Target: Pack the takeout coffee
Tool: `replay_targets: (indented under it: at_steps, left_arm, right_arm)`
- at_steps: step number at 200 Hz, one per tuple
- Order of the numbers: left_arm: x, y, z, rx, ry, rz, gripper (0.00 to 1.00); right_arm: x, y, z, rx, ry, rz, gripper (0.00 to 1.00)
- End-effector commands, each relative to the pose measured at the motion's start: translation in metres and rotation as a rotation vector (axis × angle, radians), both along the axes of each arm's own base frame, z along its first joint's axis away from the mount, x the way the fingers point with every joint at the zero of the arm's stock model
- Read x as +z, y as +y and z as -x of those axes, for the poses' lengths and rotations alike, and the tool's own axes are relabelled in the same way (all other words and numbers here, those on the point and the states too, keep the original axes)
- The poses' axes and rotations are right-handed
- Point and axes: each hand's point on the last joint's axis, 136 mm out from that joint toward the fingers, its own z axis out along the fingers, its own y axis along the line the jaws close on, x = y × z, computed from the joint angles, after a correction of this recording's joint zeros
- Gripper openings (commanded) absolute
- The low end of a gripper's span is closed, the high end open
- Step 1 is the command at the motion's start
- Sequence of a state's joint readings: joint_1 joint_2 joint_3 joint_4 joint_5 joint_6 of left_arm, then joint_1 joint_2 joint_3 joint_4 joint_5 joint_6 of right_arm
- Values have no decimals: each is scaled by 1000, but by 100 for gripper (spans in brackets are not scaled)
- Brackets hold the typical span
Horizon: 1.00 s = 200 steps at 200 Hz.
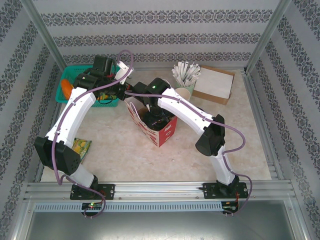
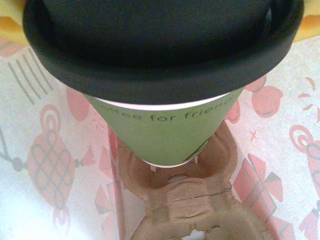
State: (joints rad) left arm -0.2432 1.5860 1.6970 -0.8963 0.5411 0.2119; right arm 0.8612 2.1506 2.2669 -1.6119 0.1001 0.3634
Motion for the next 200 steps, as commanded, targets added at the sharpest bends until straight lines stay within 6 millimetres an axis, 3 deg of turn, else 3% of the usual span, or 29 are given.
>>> replay_targets:
  at_steps: [1, 200]
  left_arm:
    - [8, -6, 4, -25, -33, 10, 0]
    - [6, -6, 1, -21, -29, 8, 0]
  right_arm:
    - [-6, -16, 13, 14, 68, 80, 65]
    - [-14, -16, 6, 15, 73, 68, 65]
